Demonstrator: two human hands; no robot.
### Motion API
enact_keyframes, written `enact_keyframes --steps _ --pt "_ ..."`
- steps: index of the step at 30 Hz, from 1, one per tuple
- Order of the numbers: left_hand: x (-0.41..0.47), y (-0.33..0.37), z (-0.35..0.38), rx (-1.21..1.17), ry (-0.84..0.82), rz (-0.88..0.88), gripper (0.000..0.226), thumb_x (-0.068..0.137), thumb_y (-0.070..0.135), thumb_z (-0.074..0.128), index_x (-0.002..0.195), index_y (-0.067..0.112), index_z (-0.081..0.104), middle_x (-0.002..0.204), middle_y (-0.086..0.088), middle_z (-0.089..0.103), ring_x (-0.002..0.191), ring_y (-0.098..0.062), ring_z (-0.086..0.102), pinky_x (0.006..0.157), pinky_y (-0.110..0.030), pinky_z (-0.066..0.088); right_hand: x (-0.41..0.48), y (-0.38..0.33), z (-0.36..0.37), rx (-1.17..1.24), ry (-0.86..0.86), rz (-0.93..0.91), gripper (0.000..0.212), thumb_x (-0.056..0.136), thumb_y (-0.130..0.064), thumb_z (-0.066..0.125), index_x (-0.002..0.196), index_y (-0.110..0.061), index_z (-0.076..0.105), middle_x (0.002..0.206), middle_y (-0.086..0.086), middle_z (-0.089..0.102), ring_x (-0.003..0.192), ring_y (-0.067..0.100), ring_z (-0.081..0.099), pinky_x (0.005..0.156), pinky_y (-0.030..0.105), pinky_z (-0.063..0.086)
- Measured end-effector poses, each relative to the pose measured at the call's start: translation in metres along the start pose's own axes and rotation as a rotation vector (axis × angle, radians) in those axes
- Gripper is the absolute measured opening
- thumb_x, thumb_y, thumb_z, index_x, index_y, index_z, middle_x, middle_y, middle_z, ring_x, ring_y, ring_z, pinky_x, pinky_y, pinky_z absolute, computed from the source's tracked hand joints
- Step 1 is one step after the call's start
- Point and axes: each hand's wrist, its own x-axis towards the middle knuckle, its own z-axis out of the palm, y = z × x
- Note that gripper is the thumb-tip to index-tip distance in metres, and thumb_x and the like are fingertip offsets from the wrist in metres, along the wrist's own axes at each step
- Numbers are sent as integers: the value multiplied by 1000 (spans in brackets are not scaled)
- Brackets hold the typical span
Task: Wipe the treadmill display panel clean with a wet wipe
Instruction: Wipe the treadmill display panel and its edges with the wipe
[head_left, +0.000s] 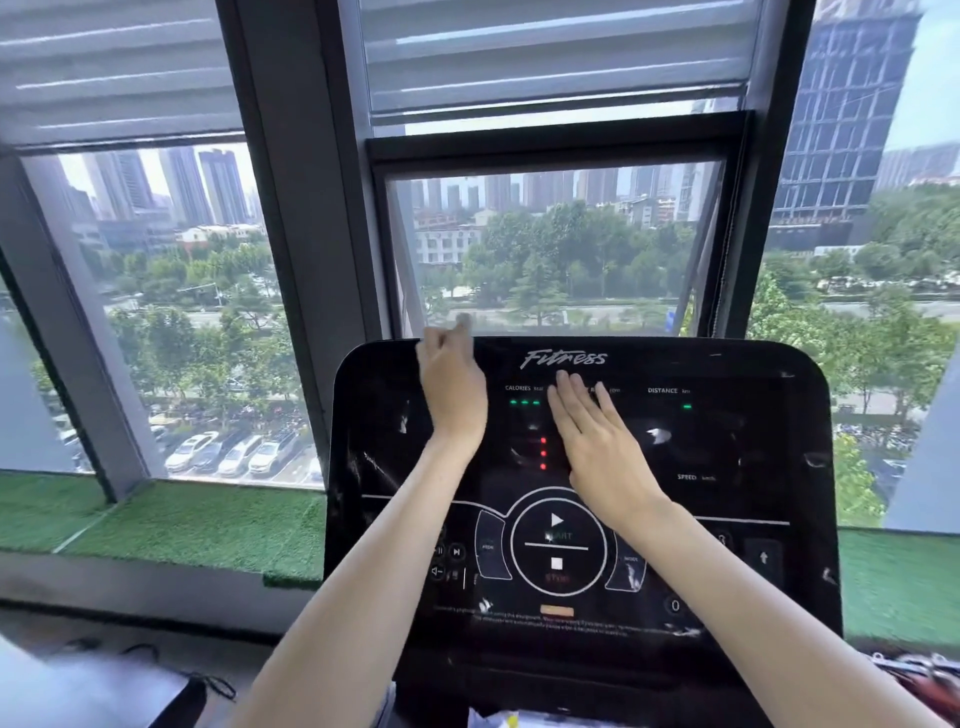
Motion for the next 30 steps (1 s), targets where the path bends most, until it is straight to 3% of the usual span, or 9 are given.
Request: enact_keyframes --steps 3,8,12,13,17,22,26,28,30 --pt "-12 4 7 34 -296 316 21 99 19 45 110 13 62 89 0 48 84 -15 48 76 -20 43 0 1 0 -7 4 -5 87 47 13 68 130 11 45 138 29 42 129 38 41 107 51 28" --pt "4 -3 5 -69 53 -85 21 97 5 45 104 3 65 87 -1 44 81 -14 45 78 -25 43 0 1 1 7 1 2 90 45 13 70 131 10 45 138 28 42 129 38 40 108 50 28" --pt "-14 12 18 58 -289 315 24 98 12 44 115 14 60 92 2 45 89 -13 43 75 -22 42 0 2 1 -3 2 -6 89 46 13 70 131 10 45 139 28 41 130 38 39 108 50 26" --pt "-10 9 18 42 -300 315 22 99 14 44 113 13 61 91 1 46 88 -14 44 76 -21 41 0 2 1 -4 3 -5 88 47 13 69 131 10 44 139 28 41 131 38 39 108 50 26" --pt "2 -2 12 -87 22 -62 22 97 7 46 104 1 65 89 -2 45 85 -21 50 76 -14 38 0 1 3 26 2 5 86 49 14 68 132 10 44 139 28 41 130 38 39 108 50 28" --pt "-11 13 19 -27 -336 323 24 100 24 43 104 13 63 90 0 48 86 -16 47 77 -22 42 0 4 0 33 -13 -7 87 50 15 66 134 9 42 141 27 39 132 38 37 109 50 25" --pt "-2 2 19 -119 22 -70 22 97 9 48 107 7 67 88 -2 46 83 -21 50 81 -25 45 -1 3 -1 75 -42 -6 87 51 15 64 135 8 41 143 26 37 133 37 35 110 50 25" --pt "-12 16 23 -52 -59 44 21 97 9 47 108 6 66 88 -2 46 84 -20 49 80 -26 45 -1 5 -3 83 -55 -14 85 55 15 61 137 7 38 145 25 34 135 36 32 112 47 19" --pt "-21 26 28 1 -235 272 23 99 13 45 110 9 64 89 1 44 85 -15 45 78 -15 35 -1 10 -7 105 -40 -37 85 60 14 55 141 4 30 150 22 25 140 32 23 114 42 9"
